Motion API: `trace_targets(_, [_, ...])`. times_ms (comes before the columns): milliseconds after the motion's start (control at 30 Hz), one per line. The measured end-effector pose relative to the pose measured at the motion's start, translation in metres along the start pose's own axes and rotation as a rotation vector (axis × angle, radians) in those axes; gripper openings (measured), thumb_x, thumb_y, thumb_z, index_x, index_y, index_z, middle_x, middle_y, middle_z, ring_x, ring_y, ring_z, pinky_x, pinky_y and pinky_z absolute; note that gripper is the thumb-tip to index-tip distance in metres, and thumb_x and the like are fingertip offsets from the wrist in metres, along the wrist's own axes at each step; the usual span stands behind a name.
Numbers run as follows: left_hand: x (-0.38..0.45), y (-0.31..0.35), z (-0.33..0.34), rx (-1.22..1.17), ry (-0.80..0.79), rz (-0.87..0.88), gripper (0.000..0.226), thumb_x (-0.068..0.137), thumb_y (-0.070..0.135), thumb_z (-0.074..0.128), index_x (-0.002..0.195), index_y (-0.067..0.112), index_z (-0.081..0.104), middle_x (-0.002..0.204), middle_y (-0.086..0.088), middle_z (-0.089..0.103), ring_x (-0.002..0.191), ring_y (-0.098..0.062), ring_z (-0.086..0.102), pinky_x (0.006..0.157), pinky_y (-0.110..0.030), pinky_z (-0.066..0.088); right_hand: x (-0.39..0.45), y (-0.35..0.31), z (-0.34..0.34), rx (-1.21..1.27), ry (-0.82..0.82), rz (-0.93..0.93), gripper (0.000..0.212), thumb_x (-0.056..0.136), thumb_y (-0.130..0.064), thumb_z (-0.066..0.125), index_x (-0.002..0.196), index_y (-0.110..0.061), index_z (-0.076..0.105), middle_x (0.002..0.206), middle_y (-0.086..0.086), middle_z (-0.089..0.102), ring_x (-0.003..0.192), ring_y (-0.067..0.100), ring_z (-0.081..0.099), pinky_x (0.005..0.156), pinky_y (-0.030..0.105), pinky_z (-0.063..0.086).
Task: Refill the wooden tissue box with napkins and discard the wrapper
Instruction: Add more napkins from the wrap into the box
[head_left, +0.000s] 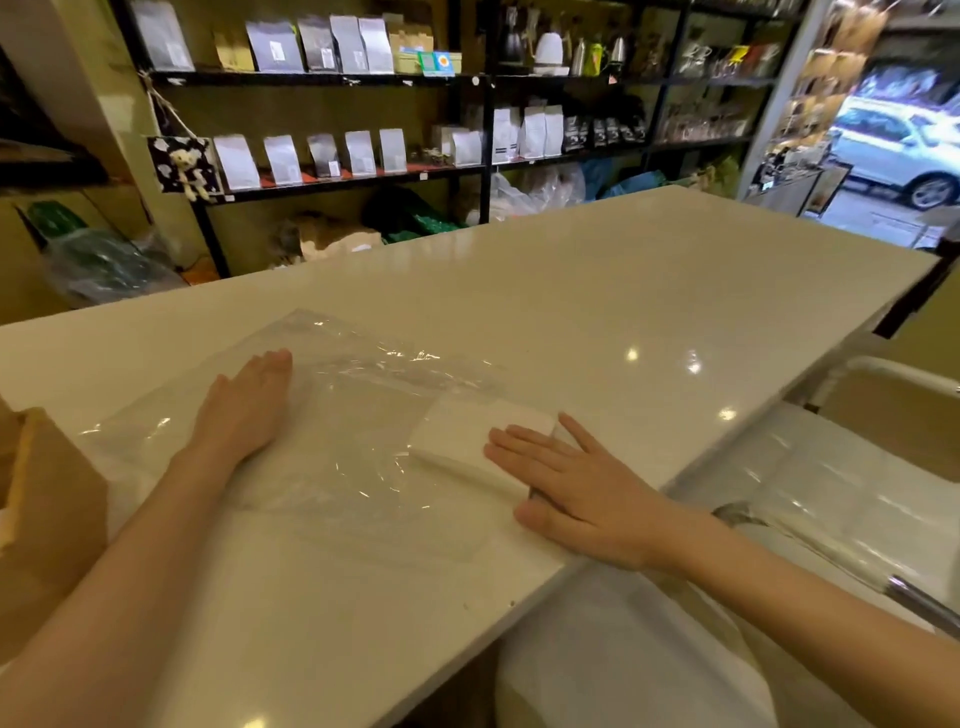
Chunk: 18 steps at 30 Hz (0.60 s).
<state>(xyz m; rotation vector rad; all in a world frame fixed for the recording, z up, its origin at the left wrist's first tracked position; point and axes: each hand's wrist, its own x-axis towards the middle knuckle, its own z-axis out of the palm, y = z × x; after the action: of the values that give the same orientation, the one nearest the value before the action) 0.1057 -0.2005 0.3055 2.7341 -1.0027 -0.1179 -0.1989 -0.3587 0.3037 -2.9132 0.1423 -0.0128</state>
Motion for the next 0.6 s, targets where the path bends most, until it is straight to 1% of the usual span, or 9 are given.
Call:
trace_targets(133, [0.003,-0.001,0.003,0.045,0.039,0.032,0.046,0.096,0.017,0.016,0.140,0.008,0.026,0.155,-0.012,0.015,0.143,-0.026,0.014,0.113,-0.051,0.010,-0.027,0.003,0.001,0.036,0.048,-0.020,0.063,0.088,-0.054,0.027,0.145,-0.035,0.008,0.154,-0.017,0.005,0.141,-0.006,-0.004,0.116,0.032,-0.016])
trace_targets(200, [0.005,-0.002,0.005,0.055,0.042,0.043,0.046,0.096,0.019,0.014,0.138,0.009,0.030,0.155,-0.012,0.018,0.143,-0.026,0.014,0.113,-0.051,0.009,-0.038,0.004,0.000,0.078,0.103,-0.006,0.062,0.086,-0.050,0.039,0.143,-0.036,0.017,0.153,-0.015,0.016,0.141,-0.006,0.006,0.118,0.037,-0.006])
trace_targets(267, [0.005,-0.001,0.005,0.061,0.042,0.044,0.046,0.096,0.022,0.013,0.137,0.011,0.031,0.155,-0.010,0.019,0.143,-0.025,0.015,0.114,-0.049,0.007,-0.048,0.005,-0.001,0.078,0.147,-0.003,0.066,0.080,-0.044,0.047,0.142,-0.034,0.025,0.151,-0.014,0.026,0.140,-0.004,0.014,0.119,0.037,-0.001])
trace_targets(367, [0.004,0.000,0.006,0.028,0.076,0.035,0.048,0.097,0.027,0.014,0.139,0.013,0.032,0.154,-0.007,0.021,0.143,-0.022,0.016,0.115,-0.046,0.004,-0.060,0.007,0.006,-0.036,0.197,-0.025,0.071,0.075,-0.032,0.054,0.141,-0.031,0.028,0.149,-0.012,0.031,0.139,-0.001,0.020,0.117,0.034,0.006])
trace_targets(467, [0.000,0.002,0.005,-0.051,0.170,0.031,0.049,0.096,0.030,0.016,0.134,0.012,0.042,0.150,-0.010,0.033,0.141,-0.022,0.023,0.115,-0.044,0.006,-0.067,0.008,0.011,-0.136,0.308,-0.029,0.060,0.076,-0.025,0.055,0.134,-0.029,0.039,0.139,-0.010,0.049,0.130,0.002,0.037,0.109,0.039,0.022])
trace_targets(500, [-0.002,0.002,0.004,-0.041,0.214,0.035,0.048,0.096,0.028,0.018,0.127,0.010,0.050,0.144,-0.014,0.041,0.137,-0.026,0.030,0.113,-0.045,0.012,-0.069,0.007,0.009,-0.126,0.333,-0.027,0.055,0.077,-0.024,0.056,0.131,-0.029,0.043,0.133,-0.010,0.055,0.126,0.003,0.043,0.108,0.039,0.023])
trace_targets(533, [-0.005,0.003,0.003,-0.016,0.276,0.046,0.046,0.095,0.026,0.021,0.113,0.008,0.059,0.133,-0.018,0.052,0.128,-0.031,0.042,0.107,-0.047,0.023,-0.071,0.006,0.005,-0.111,0.357,-0.024,0.050,0.078,-0.024,0.056,0.127,-0.030,0.046,0.128,-0.010,0.060,0.121,0.002,0.048,0.108,0.039,0.024])
trace_targets(567, [-0.008,0.006,0.001,0.011,0.351,0.059,0.045,0.092,0.024,0.022,0.095,0.006,0.063,0.114,-0.021,0.061,0.113,-0.036,0.052,0.097,-0.046,0.033,-0.072,0.005,0.000,-0.103,0.386,-0.020,0.045,0.079,-0.025,0.056,0.124,-0.031,0.049,0.122,-0.011,0.064,0.117,0.001,0.052,0.109,0.038,0.022])
trace_targets(600, [-0.013,0.009,-0.002,0.021,0.419,0.064,0.043,0.088,0.023,0.024,0.080,0.005,0.062,0.097,-0.022,0.064,0.098,-0.039,0.057,0.085,-0.044,0.037,-0.074,0.004,-0.006,-0.084,0.413,-0.012,0.041,0.081,-0.026,0.054,0.121,-0.033,0.050,0.117,-0.013,0.067,0.112,-0.002,0.055,0.110,0.037,0.020])
